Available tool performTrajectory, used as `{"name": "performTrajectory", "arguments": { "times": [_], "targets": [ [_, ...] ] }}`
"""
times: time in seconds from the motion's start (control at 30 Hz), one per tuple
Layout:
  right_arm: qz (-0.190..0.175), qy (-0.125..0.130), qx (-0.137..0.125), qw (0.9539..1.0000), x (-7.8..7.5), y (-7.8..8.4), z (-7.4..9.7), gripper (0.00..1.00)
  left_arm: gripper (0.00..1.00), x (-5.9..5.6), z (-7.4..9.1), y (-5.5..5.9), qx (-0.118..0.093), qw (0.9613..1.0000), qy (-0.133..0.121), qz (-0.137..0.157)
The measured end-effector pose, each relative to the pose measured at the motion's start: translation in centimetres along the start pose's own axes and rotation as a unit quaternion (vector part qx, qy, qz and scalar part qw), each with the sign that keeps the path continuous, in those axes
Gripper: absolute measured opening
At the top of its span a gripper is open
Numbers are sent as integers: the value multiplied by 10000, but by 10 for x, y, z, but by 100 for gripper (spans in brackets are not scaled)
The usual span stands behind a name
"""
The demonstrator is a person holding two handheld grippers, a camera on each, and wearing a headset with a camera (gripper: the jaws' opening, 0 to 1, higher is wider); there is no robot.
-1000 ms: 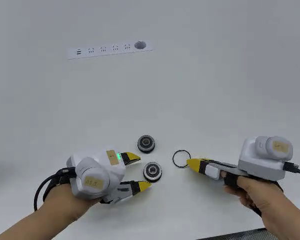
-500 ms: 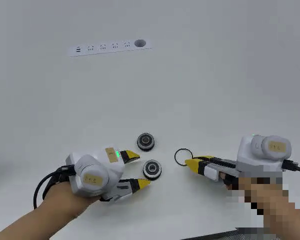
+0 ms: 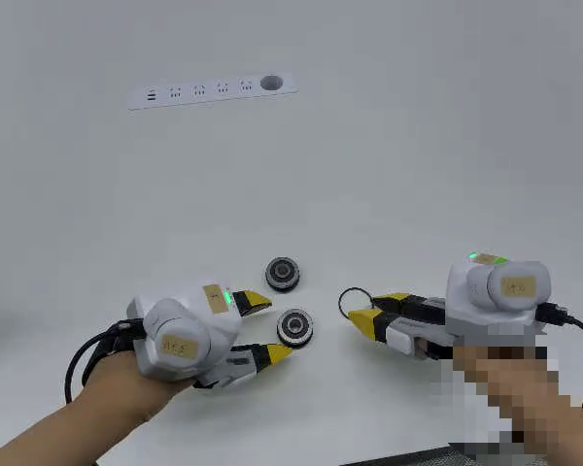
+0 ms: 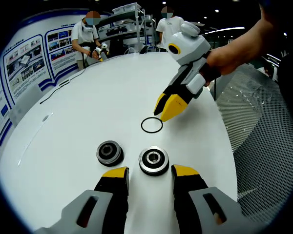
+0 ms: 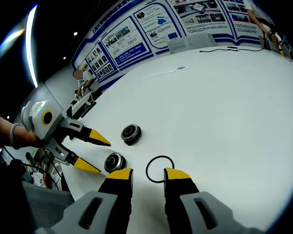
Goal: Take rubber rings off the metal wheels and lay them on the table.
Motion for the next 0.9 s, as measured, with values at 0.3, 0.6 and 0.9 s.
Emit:
{"name": "performTrajectory", "arguments": {
  "times": [0.3,0.6,0.9],
  "targets": [
    [-146,-234,9,9996,8,3,-5,26,32,1,-2,-5,-63,10000,8,-26],
    [-161,-340,49,9993,13,5,-8,25,25,-1,-6,-9,-66,9999,82,-136],
    [-282,-459,49,9985,19,8,-11,25,21,-2,-11,-11,-12,9995,175,-256]
  ]
}}
Point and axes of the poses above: the centre of the closed fingertips' face, and the gripper's own axes: z roughly backward along the fingers, x roughly to its left, y roughly out of its underside, the point moved 10 cm from there along z, roughly backward along the fingers, and after that the axes turned 3 degrees about -z, right-handed, at the moved point
